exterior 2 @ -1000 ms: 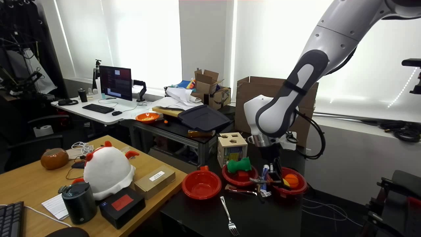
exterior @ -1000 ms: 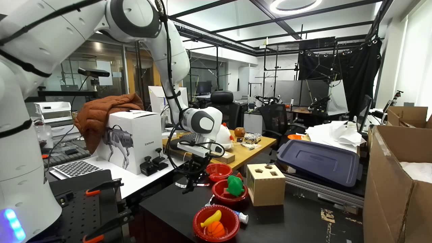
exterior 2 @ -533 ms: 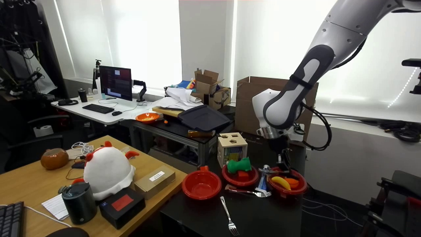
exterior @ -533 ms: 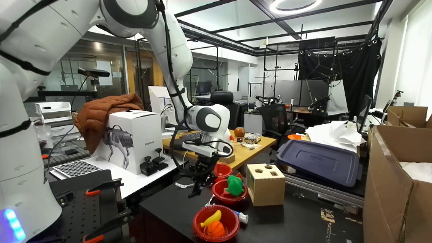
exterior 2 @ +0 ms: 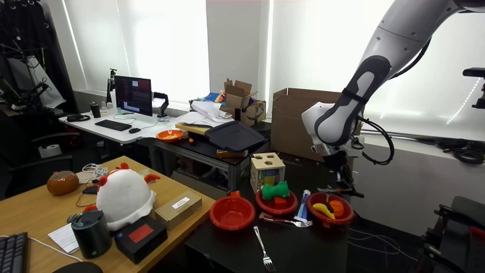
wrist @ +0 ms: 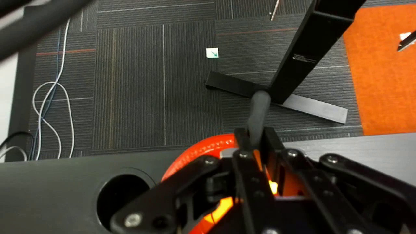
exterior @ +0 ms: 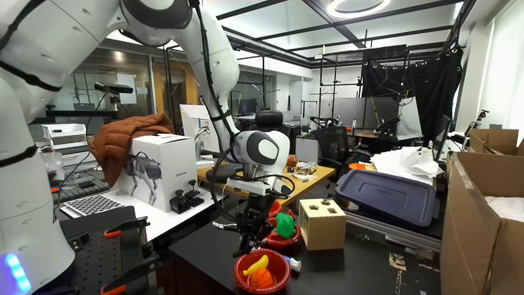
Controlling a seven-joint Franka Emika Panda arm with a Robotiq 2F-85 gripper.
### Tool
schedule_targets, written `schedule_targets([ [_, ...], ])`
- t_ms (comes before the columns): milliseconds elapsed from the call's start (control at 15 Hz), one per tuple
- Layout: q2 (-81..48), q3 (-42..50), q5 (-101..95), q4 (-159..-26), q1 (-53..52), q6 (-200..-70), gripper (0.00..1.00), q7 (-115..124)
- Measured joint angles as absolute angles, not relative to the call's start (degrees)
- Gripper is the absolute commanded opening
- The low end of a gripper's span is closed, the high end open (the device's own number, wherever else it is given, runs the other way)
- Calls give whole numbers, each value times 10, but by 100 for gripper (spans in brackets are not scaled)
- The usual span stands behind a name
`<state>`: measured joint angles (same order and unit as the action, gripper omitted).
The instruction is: Put the pliers inside the bowl
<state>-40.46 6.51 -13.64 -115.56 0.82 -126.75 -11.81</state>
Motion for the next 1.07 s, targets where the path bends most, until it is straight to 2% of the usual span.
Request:
schedule_targets([
  [467, -435, 70, -169, -1153, 11, -1246, 4, -104],
  [1067, -506, 73, -169, -1087, 10, -1256, 4, -39],
])
